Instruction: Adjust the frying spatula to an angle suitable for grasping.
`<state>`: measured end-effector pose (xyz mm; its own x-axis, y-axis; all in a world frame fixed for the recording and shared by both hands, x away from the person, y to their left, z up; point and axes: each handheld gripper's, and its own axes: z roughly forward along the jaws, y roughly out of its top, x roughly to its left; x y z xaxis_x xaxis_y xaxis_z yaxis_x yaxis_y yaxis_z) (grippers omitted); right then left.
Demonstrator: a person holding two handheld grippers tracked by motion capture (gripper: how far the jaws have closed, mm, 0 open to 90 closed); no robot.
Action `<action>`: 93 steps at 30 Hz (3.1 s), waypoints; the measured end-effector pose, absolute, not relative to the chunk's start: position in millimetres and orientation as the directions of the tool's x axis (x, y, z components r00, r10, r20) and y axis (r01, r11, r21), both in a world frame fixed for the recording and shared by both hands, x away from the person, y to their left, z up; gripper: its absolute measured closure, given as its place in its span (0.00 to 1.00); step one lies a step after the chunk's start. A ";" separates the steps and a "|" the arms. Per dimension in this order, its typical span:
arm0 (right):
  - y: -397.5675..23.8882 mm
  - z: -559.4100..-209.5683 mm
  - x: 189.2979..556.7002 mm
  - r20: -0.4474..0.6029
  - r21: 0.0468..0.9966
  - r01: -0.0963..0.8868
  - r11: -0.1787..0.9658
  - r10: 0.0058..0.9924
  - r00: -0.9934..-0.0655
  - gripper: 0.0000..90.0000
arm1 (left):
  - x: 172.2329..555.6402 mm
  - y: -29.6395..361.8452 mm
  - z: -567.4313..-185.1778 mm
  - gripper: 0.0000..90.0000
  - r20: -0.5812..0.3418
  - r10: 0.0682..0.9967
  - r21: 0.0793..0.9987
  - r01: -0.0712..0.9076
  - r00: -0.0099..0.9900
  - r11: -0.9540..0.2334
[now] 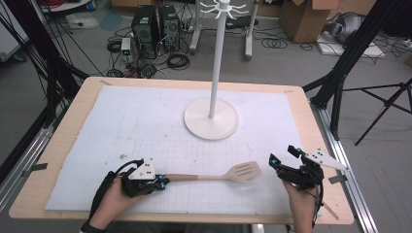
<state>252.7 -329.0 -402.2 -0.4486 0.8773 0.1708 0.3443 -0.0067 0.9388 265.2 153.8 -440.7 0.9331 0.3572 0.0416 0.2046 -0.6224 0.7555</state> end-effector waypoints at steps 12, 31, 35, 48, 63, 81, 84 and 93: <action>-330.2 -402.4 252.8 0.173 0.939 0.345 -0.011 0.879 -0.444 0.17 | 296.7 145.0 -439.8 1.00 0.077 0.447 0.749 0.244 0.891 -0.616; -330.2 -402.1 253.4 0.168 0.940 0.340 -0.008 0.879 -0.446 0.17 | 308.9 154.8 -428.4 1.00 0.073 0.539 0.835 0.245 0.839 -0.493; -329.4 -402.7 253.9 0.171 0.938 0.345 -0.006 0.878 -0.448 0.17 | 311.8 149.6 -431.9 1.00 0.077 0.550 0.836 0.247 0.832 -0.490; -331.0 -401.4 252.8 0.172 0.941 0.339 -0.012 0.879 -0.445 0.17 | 307.6 149.3 -435.0 1.00 0.091 0.534 0.806 0.253 0.840 -0.535; -329.9 -402.2 253.5 0.171 0.940 0.342 -0.010 0.879 -0.445 0.17 | 309.8 144.5 -435.6 1.00 0.088 0.544 0.813 0.255 0.835 -0.523; -330.6 -401.5 252.7 0.171 0.940 0.341 -0.010 0.878 -0.447 0.17 | 298.6 171.0 -428.0 0.53 0.036 0.606 0.880 0.262 0.794 -0.396; -330.4 -401.1 252.3 0.171 0.940 0.341 -0.008 0.876 -0.450 0.17 | 290.9 188.4 -423.9 0.42 0.026 0.621 0.901 0.250 0.784 -0.354; -327.1 -401.2 252.4 0.175 0.938 0.348 -0.003 0.869 -0.463 0.17 | 261.5 238.4 -411.7 0.31 0.008 0.649 0.951 0.195 0.761 -0.240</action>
